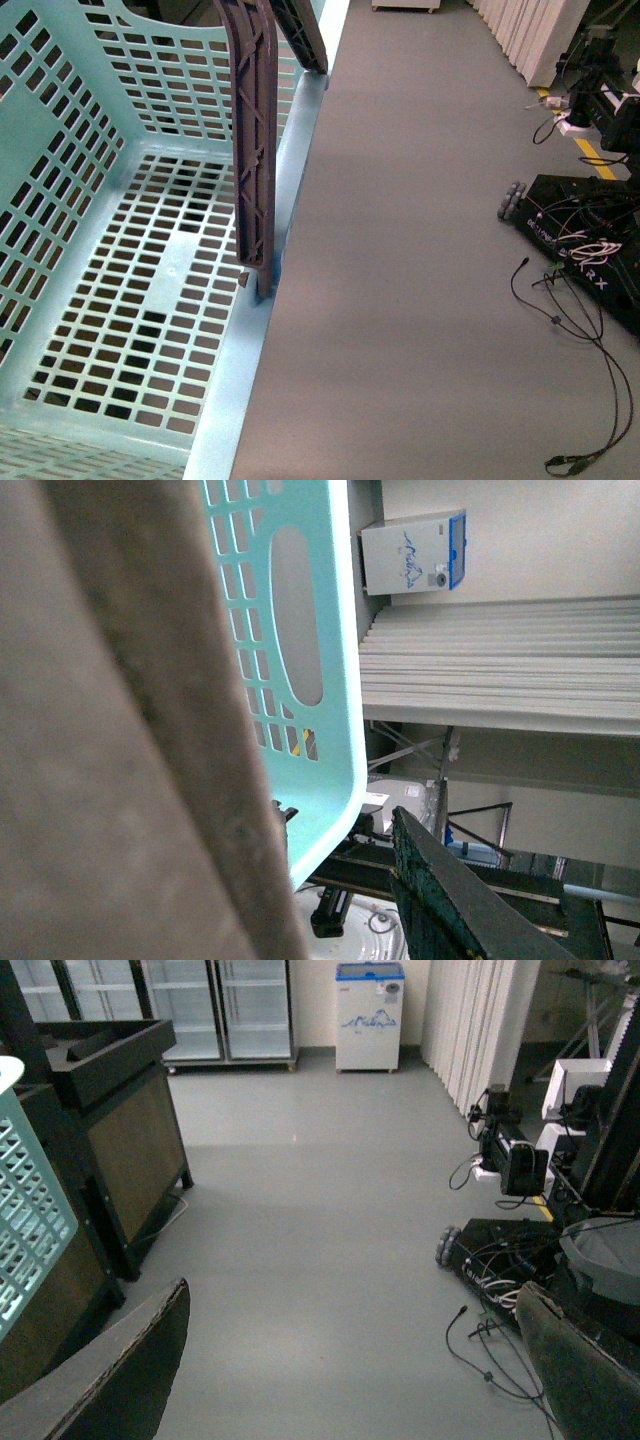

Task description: Pick lemon and mango into basket

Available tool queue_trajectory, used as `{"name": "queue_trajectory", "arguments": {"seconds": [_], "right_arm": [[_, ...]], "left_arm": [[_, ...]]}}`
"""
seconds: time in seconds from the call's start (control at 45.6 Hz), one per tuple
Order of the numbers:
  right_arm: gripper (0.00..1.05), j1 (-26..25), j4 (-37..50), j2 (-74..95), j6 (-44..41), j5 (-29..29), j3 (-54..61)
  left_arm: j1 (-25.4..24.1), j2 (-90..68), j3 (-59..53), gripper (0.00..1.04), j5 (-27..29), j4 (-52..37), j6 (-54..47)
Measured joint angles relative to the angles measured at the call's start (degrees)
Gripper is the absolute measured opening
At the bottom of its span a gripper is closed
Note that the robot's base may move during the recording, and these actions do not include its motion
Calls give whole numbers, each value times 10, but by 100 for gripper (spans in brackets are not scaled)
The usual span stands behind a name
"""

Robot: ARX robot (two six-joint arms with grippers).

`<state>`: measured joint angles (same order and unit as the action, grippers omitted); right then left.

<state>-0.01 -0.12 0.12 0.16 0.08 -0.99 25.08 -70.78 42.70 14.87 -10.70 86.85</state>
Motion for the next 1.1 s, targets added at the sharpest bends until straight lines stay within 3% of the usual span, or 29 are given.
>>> {"name": "queue_trajectory", "arguments": {"seconds": [1.096], "right_arm": [[96, 0, 0, 0, 0, 0, 0]], "left_arm": [[3, 0, 0, 30, 0, 0, 2]]}}
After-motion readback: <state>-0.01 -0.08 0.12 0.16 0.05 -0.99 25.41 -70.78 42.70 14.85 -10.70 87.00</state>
